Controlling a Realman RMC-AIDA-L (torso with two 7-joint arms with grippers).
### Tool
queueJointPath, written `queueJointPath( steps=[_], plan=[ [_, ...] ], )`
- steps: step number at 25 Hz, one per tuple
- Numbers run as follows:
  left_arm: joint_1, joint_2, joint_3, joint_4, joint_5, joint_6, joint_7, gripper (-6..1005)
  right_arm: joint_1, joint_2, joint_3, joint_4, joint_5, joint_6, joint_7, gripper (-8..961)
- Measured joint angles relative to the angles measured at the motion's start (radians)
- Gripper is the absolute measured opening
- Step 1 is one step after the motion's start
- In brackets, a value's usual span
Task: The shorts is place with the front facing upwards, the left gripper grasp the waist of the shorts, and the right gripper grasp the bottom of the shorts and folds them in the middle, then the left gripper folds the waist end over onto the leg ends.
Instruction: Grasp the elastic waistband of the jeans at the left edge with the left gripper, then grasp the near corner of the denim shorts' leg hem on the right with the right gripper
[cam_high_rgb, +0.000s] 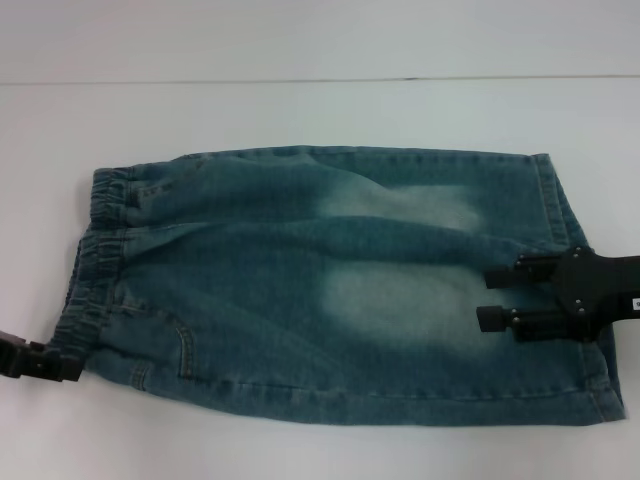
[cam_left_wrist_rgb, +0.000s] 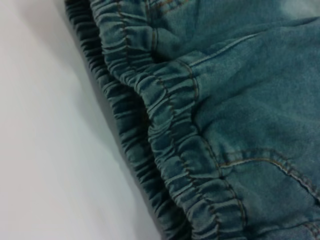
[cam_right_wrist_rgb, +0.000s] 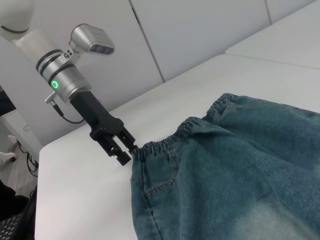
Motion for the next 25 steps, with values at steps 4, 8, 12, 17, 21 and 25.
queueJointPath(
  steps=[4, 8, 12, 17, 21, 25],
  plan=[
    [-0.006, -0.002, 0.000, 0.000, 0.000, 0.012, 0.000, 659, -0.002, 0.000, 0.000, 0.000, 0.000, 0.002, 0.000, 718],
    [-0.014, -0.004, 0.001, -0.001, -0.004, 0.029, 0.002, 635, -0.002, 0.000, 0.000, 0.000, 0.000, 0.003, -0.001, 718],
    [-0.018, -0.006, 0.001, -0.002, -0.005, 0.030, 0.008, 570, -0.002, -0.001, 0.000, 0.000, 0.000, 0.010, -0.001, 716],
    [-0.019, -0.015, 0.009, -0.002, -0.008, 0.024, 0.009, 429, -0.002, -0.001, 0.000, 0.000, 0.000, 0.014, -0.001, 716],
    [-0.020, -0.017, 0.010, -0.002, -0.008, 0.021, 0.009, 289, -0.002, -0.001, 0.000, 0.000, 0.000, 0.014, -0.001, 717],
    [-0.023, -0.019, 0.010, -0.002, -0.009, 0.015, 0.009, 142, -0.002, -0.001, 0.000, 0.000, 0.000, 0.017, -0.001, 717]
  ],
)
